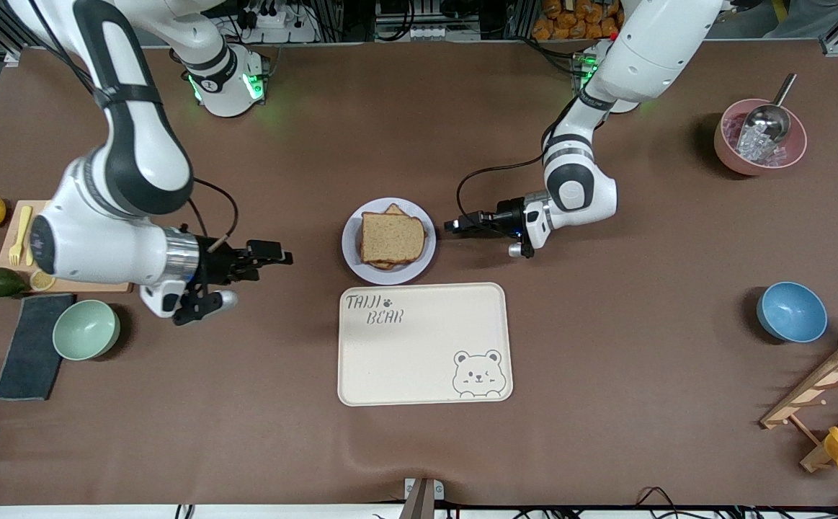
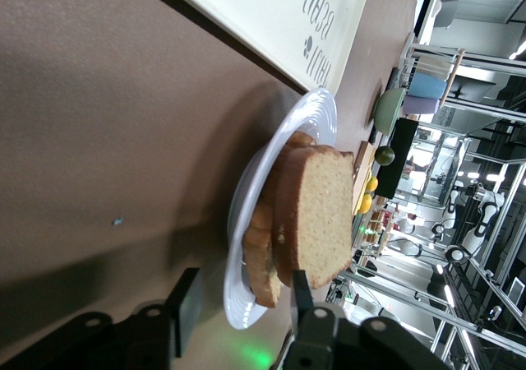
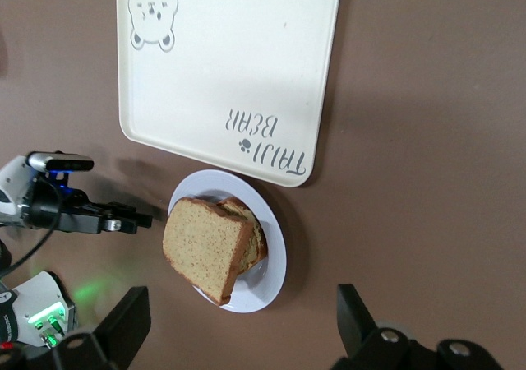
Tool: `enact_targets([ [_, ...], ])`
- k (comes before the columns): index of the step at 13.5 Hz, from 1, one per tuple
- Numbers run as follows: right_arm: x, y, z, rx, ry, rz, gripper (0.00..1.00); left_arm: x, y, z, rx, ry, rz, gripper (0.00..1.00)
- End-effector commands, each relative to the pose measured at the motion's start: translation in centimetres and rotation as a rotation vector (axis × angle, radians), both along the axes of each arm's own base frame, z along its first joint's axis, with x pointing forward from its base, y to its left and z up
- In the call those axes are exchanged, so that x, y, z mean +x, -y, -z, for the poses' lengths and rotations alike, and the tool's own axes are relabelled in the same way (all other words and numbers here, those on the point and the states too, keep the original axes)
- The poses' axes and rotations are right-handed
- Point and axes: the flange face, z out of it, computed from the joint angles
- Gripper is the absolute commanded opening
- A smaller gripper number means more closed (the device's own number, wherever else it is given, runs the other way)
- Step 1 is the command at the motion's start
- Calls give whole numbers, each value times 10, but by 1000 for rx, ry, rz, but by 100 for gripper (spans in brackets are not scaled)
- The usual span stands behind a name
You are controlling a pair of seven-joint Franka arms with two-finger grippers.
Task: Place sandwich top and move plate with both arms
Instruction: 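Withdraw the right gripper while the left gripper reaches the plate rim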
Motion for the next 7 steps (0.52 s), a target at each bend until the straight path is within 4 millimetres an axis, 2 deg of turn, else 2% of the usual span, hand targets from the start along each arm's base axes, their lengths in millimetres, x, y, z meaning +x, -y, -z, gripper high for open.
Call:
enact_targets([
  [1, 12, 25, -21, -54, 14, 18, 100, 2, 9, 14, -6, 26, -20, 46],
  [3, 12, 33, -25, -87, 21, 9, 100, 5, 13, 15, -13, 28, -27, 42],
  [4, 13, 40, -26, -90, 19, 19, 100, 1, 21, 16, -18, 23, -25, 42],
  [7, 14, 65, -34, -102, -1, 41, 100, 4, 29, 23, -26, 19, -33, 41],
])
